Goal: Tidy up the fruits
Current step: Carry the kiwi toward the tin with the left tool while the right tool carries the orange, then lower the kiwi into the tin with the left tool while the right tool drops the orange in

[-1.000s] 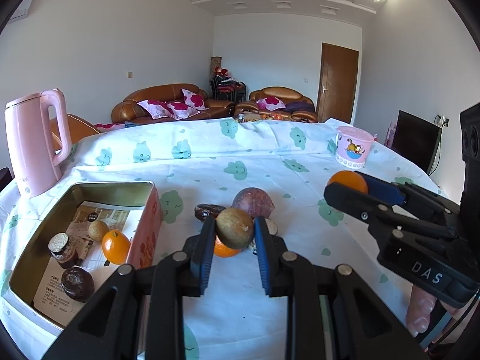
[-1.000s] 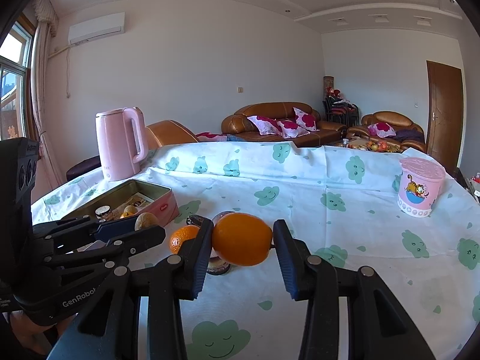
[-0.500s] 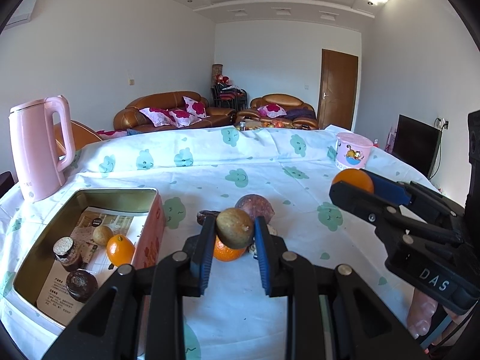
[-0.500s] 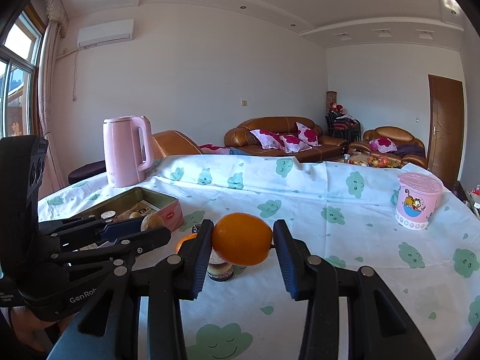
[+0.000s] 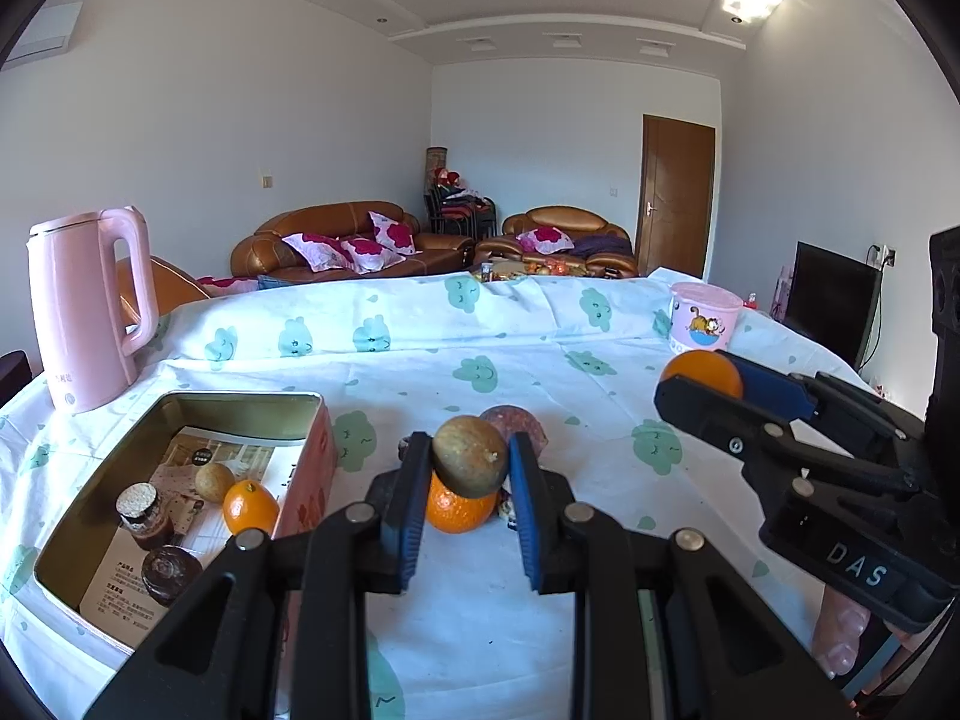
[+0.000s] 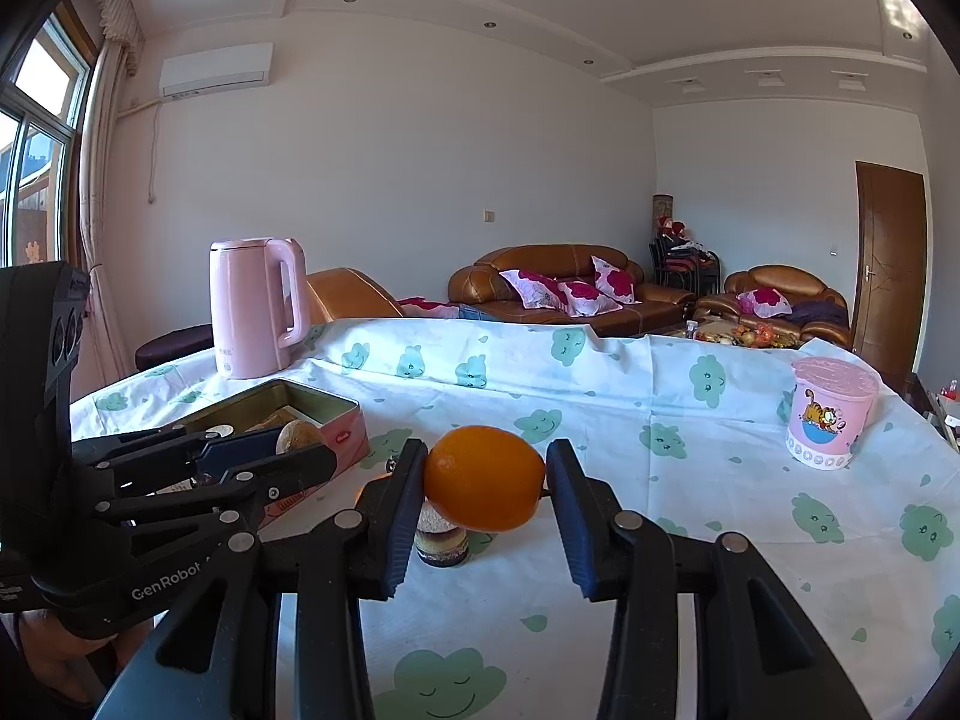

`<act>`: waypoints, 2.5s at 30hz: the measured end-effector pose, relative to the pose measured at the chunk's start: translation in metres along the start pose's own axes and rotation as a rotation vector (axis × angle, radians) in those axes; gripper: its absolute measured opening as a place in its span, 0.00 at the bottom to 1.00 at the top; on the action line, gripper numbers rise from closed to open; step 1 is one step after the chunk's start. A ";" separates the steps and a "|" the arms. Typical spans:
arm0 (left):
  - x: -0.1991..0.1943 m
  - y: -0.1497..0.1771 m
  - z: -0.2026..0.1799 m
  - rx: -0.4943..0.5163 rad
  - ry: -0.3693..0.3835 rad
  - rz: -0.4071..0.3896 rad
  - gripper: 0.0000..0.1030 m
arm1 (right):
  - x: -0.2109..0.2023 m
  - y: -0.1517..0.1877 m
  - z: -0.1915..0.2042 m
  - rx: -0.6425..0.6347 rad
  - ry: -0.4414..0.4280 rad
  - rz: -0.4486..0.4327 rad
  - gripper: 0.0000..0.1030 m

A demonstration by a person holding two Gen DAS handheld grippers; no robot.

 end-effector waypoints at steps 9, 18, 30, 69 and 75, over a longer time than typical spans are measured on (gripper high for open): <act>-0.003 0.000 0.000 -0.003 0.000 -0.022 0.27 | -0.002 -0.001 0.001 -0.006 0.006 -0.004 0.42; -0.010 -0.001 0.003 -0.003 -0.009 -0.060 0.26 | -0.011 -0.002 0.002 -0.018 0.028 -0.039 0.42; -0.014 -0.004 0.024 -0.026 -0.022 -0.061 0.27 | -0.011 -0.005 0.014 -0.016 0.014 -0.044 0.42; -0.029 -0.018 0.140 -0.140 -0.240 -0.030 0.26 | 0.061 -0.054 0.134 -0.164 -0.214 0.003 0.42; -0.027 -0.017 0.154 -0.151 -0.266 -0.014 0.26 | 0.068 -0.055 0.144 -0.171 -0.232 0.016 0.42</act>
Point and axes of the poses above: each gripper's, at about its wrist camera, not at the fingertips, and x roughly the way its jaws point, z to its left, y to its underside, the point moved 2 cm from there along x, roughly the way its jaws point, and after that the axes turned 10 degrees about -x, right-handed, at the moved point
